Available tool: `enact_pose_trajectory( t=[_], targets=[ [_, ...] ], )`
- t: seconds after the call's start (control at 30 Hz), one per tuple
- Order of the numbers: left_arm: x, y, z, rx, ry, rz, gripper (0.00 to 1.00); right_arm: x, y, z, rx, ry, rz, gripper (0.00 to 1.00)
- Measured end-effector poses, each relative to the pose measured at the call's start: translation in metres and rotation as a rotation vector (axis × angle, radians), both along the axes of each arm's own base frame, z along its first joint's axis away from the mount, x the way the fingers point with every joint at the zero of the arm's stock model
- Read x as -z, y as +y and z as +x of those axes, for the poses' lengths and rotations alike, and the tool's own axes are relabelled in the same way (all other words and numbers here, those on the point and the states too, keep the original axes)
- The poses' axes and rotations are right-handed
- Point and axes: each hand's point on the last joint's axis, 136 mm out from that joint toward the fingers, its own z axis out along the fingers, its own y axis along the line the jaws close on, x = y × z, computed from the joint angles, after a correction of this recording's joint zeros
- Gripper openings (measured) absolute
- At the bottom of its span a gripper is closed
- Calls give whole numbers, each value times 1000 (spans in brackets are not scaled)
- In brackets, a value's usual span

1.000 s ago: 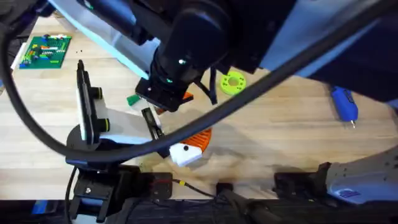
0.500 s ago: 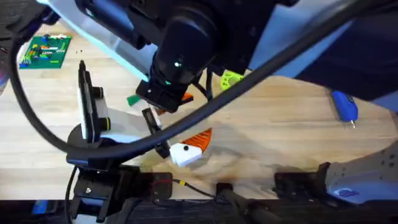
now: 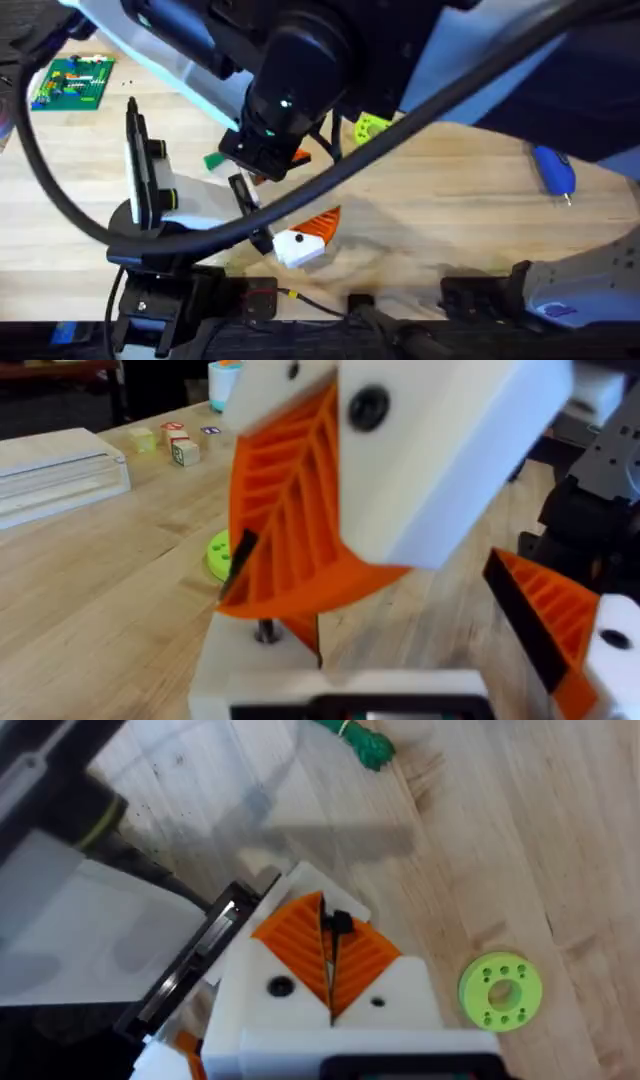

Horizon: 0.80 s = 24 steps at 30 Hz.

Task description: Pick up the gripper from the table and insert it into the empty holder that is missing its gripper. Then pick up a screw, insert it into the mounting hole, and use the screwdriver to tighten it. Finally, clean up the table by picking up the vegetable and placing it into the bucket.

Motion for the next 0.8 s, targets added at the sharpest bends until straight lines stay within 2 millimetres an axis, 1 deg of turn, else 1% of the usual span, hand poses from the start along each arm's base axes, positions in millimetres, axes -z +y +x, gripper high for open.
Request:
enact_pose_trajectory(
  t=[0.8],
  targets=[
    [-1,0,-1,5,-5,0,993,2,-5,0,12,2,-20,6]
  ],
)
